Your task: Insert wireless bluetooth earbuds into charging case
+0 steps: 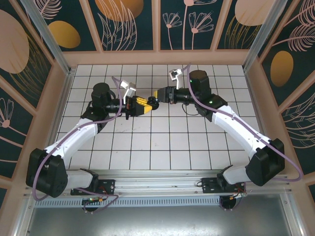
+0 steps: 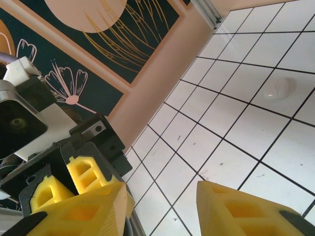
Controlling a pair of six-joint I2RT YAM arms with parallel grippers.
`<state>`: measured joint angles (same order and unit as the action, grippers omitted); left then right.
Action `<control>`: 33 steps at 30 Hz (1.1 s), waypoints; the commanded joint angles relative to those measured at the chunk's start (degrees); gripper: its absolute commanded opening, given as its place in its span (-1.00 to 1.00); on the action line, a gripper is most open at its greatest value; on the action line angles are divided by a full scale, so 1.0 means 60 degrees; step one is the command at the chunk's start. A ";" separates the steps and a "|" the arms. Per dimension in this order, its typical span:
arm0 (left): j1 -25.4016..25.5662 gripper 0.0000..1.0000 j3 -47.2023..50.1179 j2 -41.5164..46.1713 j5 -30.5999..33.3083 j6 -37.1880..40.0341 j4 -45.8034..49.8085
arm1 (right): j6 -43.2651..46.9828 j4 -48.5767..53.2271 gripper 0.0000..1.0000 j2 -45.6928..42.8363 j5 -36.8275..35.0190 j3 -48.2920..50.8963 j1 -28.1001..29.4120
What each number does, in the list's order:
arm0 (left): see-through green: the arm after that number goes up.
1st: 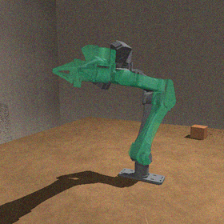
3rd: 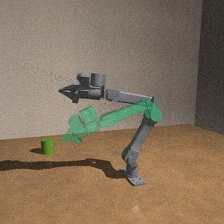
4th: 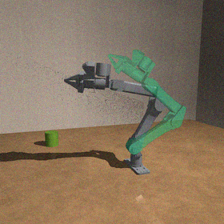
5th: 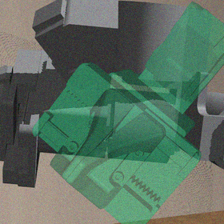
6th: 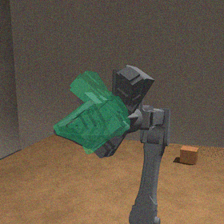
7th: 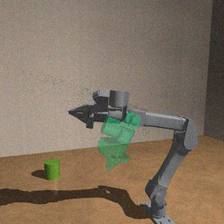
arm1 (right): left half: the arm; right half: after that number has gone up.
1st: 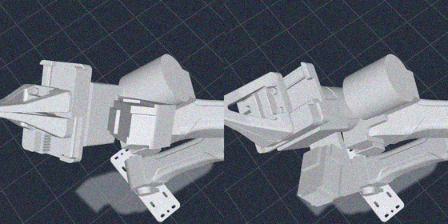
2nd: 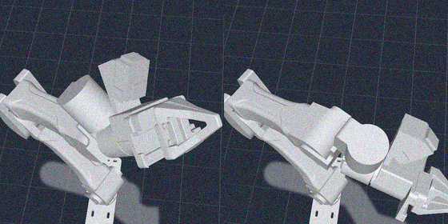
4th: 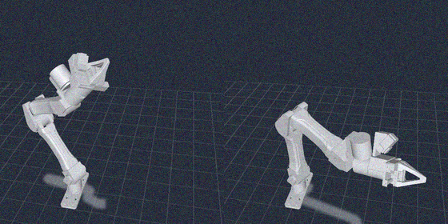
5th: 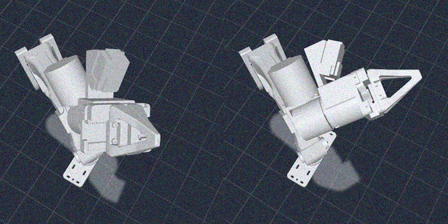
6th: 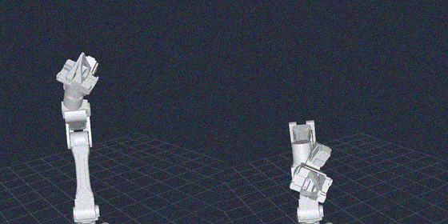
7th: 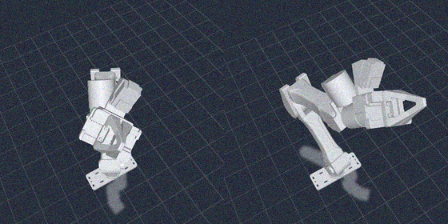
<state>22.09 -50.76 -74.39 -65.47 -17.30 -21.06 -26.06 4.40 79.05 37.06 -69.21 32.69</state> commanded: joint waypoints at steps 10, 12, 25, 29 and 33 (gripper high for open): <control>-0.0018 -0.96 0.0132 0.0455 0.1603 0.1029 0.0737 | -0.0397 0.1135 -0.16 -0.0169 -0.0288 -0.0588 -0.1325; -0.0019 -0.96 0.0219 0.0554 0.1852 0.1129 0.0793 | -0.0373 0.1433 -0.17 0.0074 -0.0838 -0.0702 -0.1445; -0.0023 -0.96 0.0521 0.0983 0.3254 0.2169 0.1797 | 0.0346 0.4746 -0.30 0.5293 -0.4456 -0.4843 -0.0732; -0.0012 -0.96 0.0536 0.1057 0.3586 0.2392 0.2099 | 0.0473 0.6111 -0.29 0.7057 -0.5514 -0.6963 -0.0420; -0.0019 -0.96 0.0605 0.1083 0.3855 0.2477 0.2107 | 0.0634 0.6696 -0.28 0.8302 -0.5962 -0.8396 -0.0277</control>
<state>22.11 -47.92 -69.23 -44.23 -4.45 -9.23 -24.01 38.11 126.65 6.26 -114.06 30.61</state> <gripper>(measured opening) 0.143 0.361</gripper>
